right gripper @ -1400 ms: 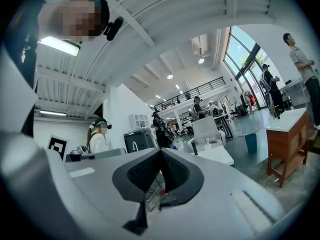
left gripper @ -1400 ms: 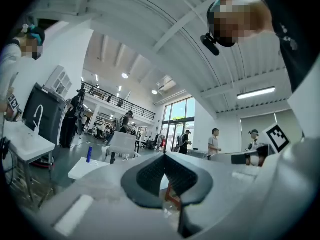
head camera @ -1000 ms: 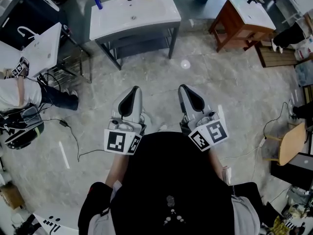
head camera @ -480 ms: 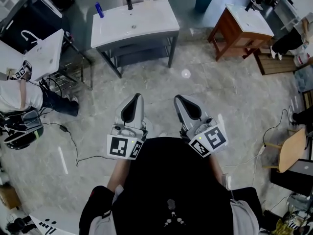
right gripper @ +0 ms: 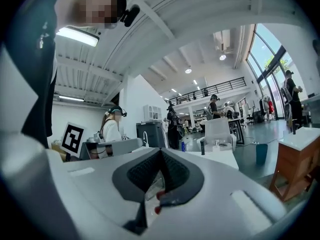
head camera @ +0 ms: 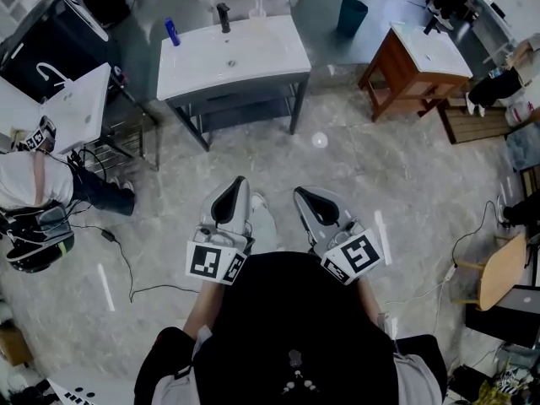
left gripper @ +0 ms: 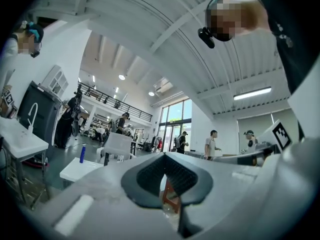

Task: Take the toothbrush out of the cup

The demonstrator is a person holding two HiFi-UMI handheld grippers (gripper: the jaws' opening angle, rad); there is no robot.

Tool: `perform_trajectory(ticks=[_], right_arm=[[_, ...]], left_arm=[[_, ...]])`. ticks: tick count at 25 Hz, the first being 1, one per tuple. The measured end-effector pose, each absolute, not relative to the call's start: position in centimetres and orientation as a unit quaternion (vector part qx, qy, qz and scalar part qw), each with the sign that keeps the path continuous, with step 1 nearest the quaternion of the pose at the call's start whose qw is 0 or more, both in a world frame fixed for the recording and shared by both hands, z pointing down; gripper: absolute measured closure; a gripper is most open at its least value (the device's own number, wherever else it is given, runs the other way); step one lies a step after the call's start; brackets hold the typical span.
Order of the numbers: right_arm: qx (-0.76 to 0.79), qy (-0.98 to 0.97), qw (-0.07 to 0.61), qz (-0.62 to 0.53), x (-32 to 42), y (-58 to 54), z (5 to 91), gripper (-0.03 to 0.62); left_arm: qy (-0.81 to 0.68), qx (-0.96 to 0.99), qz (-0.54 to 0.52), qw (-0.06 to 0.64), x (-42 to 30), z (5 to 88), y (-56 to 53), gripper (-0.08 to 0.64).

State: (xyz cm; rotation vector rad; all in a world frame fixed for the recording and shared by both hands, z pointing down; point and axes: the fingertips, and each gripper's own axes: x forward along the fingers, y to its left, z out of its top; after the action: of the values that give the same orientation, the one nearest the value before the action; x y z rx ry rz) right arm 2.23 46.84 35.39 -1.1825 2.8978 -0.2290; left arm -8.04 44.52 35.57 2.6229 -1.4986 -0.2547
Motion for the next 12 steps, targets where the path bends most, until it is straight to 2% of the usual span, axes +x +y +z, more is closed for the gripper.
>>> perform_trajectory(ticks=[4,12], right_arm=[[-0.392,0.915,0.016,-0.094,2.7,43.8,35.2,0.589],[-0.406,0.908,-0.002,-0.105,3.4,35.4,36.2,0.591]], left_arm=[[-0.483,0.869,-0.086,0.068,-7.8,36.2,41.3,0.558],[-0.499,0.860,-0.093,0.060,-7.9,35.9,32.9,0.558]])
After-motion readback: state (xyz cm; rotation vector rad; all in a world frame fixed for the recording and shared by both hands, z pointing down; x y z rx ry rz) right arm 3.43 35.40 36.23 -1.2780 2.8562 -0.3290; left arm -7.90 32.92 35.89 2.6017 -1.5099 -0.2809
